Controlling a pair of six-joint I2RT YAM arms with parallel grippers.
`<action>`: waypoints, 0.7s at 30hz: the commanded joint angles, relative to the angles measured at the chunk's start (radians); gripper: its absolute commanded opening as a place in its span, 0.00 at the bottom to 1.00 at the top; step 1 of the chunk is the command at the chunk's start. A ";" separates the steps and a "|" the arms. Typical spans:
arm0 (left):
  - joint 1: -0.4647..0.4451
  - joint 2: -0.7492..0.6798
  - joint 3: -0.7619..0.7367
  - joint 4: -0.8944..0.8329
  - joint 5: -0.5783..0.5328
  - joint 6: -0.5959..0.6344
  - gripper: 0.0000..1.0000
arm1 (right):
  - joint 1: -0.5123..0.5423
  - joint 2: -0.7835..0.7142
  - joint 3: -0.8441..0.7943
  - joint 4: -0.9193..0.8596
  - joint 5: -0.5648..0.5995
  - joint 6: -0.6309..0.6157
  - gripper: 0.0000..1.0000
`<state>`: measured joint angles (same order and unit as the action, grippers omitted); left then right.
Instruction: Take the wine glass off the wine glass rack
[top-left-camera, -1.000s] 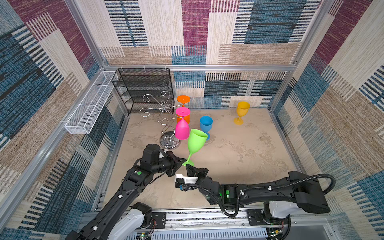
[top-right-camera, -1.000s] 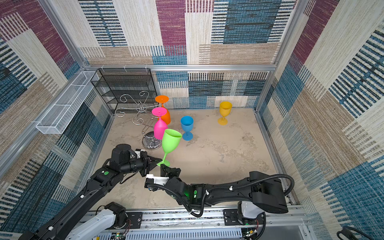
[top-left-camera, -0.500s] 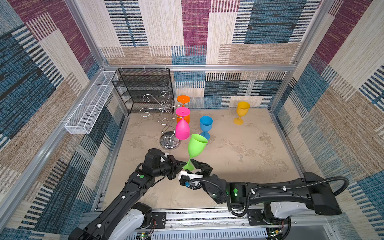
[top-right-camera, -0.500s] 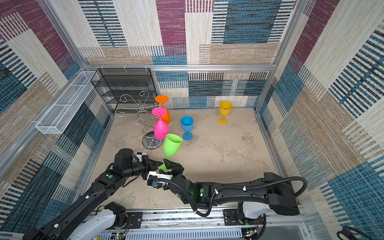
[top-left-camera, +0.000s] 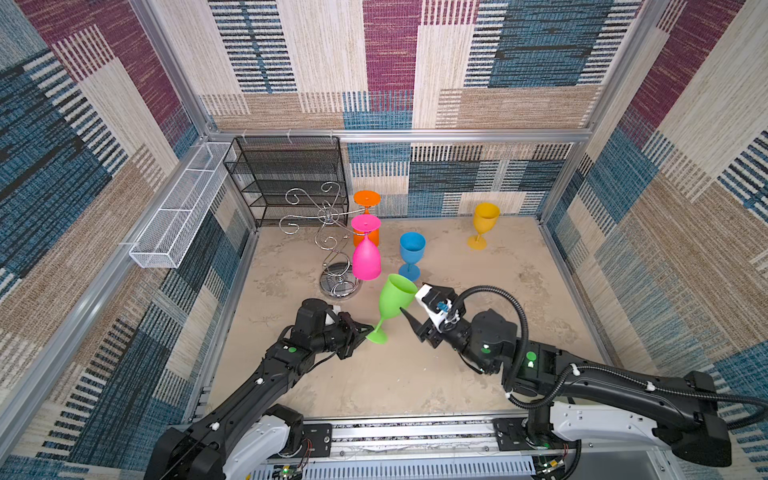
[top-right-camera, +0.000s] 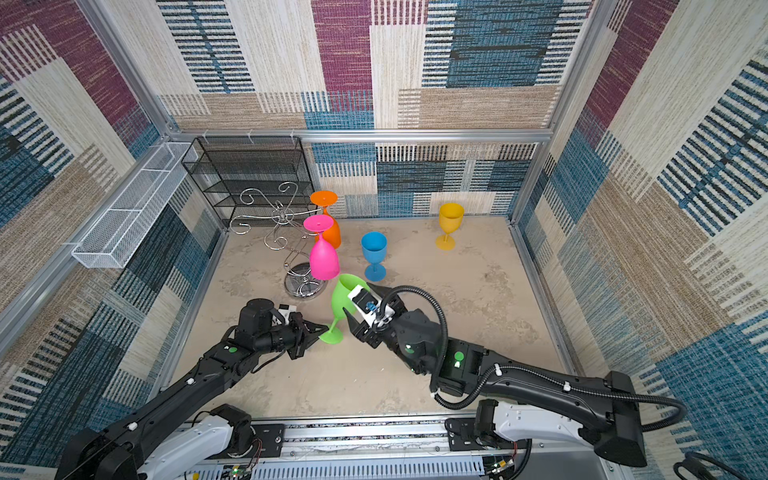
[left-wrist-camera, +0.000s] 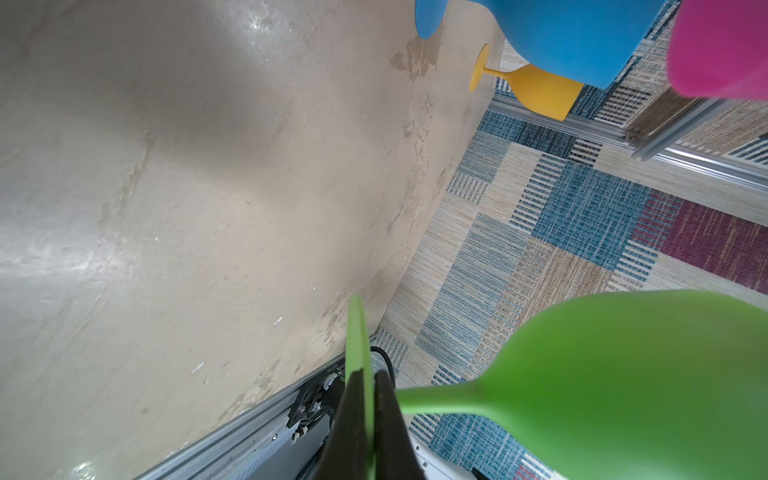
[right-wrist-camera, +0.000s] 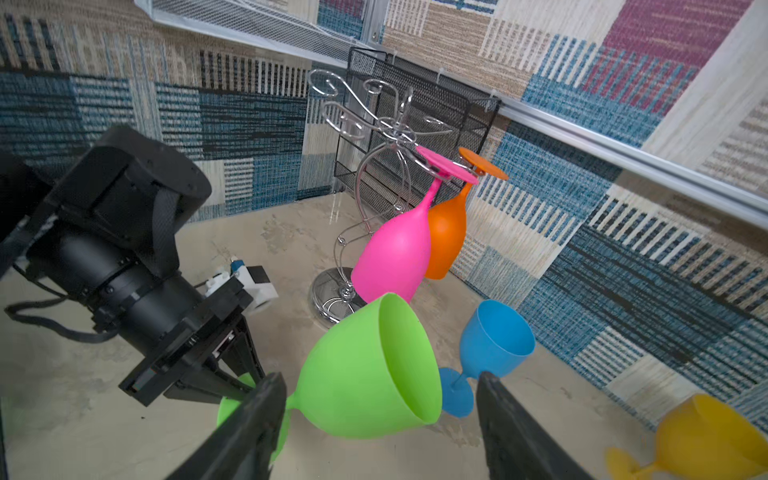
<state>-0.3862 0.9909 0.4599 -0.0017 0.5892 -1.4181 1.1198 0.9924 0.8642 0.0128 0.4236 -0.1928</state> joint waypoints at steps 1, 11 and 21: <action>0.005 0.024 -0.001 0.081 0.019 0.085 0.00 | -0.112 -0.008 0.039 -0.114 -0.215 0.214 0.73; 0.011 0.092 0.017 0.092 0.005 0.231 0.00 | -0.408 0.099 0.125 -0.241 -0.700 0.477 0.63; 0.010 0.148 -0.005 0.248 0.040 0.307 0.00 | -0.422 0.160 0.211 -0.313 -0.725 0.578 0.55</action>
<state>-0.3752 1.1313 0.4503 0.1535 0.6022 -1.1732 0.6979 1.1469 1.0592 -0.2802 -0.2802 0.3267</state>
